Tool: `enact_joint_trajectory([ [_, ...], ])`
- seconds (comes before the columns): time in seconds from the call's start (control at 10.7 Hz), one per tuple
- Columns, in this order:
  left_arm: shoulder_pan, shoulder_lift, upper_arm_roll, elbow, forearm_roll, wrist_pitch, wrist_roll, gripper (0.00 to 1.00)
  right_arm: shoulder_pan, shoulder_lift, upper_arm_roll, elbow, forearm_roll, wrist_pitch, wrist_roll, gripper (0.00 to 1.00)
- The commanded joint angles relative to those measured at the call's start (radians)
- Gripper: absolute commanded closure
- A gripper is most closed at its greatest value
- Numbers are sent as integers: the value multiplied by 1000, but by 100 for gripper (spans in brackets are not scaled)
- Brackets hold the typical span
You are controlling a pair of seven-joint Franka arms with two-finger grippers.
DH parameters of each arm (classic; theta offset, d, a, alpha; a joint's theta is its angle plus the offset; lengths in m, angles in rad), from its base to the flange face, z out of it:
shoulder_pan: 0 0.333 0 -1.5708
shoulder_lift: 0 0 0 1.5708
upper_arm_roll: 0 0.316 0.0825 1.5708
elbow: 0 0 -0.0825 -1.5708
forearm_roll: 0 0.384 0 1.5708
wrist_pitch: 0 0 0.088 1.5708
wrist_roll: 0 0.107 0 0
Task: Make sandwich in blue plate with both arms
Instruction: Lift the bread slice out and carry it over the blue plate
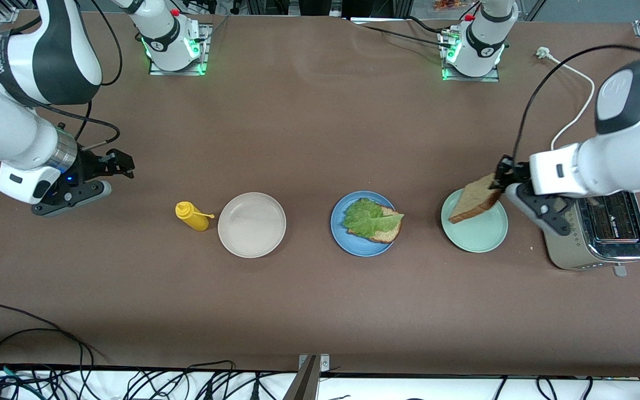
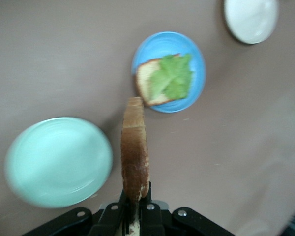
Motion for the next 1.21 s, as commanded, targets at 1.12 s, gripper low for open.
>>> enact_joint_trajectory([
  [1.12, -169, 468, 23, 15, -439, 291, 9, 100, -2, -19, -5, 41, -68, -8, 20, 0],
])
